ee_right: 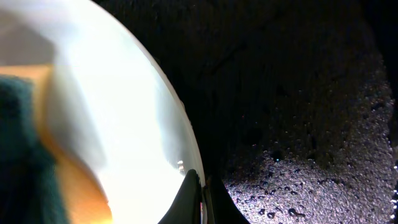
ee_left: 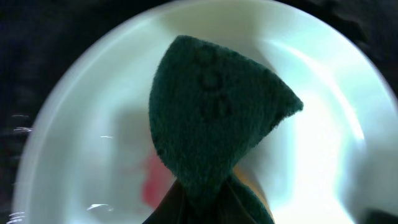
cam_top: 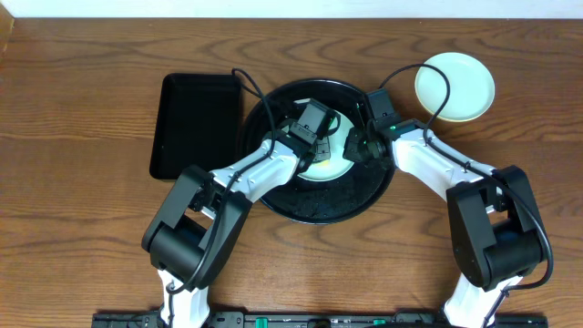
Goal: Clean dirty plates on tray and stack at the side
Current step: 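Hold the stained plate with the right gripper and scrub it with the sponge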
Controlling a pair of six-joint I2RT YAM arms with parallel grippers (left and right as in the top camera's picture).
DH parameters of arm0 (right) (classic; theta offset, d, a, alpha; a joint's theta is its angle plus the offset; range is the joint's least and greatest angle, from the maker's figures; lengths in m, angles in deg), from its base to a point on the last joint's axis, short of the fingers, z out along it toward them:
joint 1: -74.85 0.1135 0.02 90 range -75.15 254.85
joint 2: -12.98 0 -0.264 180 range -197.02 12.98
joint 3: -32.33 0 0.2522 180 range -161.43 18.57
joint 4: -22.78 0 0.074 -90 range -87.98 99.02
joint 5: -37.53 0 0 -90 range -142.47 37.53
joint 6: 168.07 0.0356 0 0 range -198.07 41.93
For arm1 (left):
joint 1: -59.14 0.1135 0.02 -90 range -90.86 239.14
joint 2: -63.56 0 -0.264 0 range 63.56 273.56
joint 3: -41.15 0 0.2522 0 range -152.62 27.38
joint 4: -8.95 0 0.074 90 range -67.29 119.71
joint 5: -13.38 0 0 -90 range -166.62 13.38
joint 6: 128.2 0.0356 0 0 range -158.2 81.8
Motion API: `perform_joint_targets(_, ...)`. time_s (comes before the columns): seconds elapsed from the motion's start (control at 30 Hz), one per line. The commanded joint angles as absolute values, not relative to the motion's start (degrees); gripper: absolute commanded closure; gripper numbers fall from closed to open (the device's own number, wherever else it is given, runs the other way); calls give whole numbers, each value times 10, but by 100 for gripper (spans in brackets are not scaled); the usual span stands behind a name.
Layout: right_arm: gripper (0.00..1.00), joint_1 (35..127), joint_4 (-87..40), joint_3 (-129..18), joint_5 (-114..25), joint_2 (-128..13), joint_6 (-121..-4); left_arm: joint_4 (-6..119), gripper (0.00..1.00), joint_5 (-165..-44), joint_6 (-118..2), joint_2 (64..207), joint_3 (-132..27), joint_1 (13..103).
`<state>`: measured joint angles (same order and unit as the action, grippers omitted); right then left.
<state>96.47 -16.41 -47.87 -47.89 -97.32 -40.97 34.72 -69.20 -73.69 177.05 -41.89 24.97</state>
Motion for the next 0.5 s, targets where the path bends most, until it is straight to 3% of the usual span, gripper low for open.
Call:
perform_joint_targets(0.0,99,966,-180,-473,-508,-979,-411,370,91,-517,-687,1788,-410,272)
perform_joint_targets(0.3,99,966,-204,-473,-524,-979,-419,362,91,-460,-648,1722,-439,298)
perform_joint_targets(0.47,99,966,-204,-473,-524,-979,-419,352,91,-520,-649,1660,-439,300)
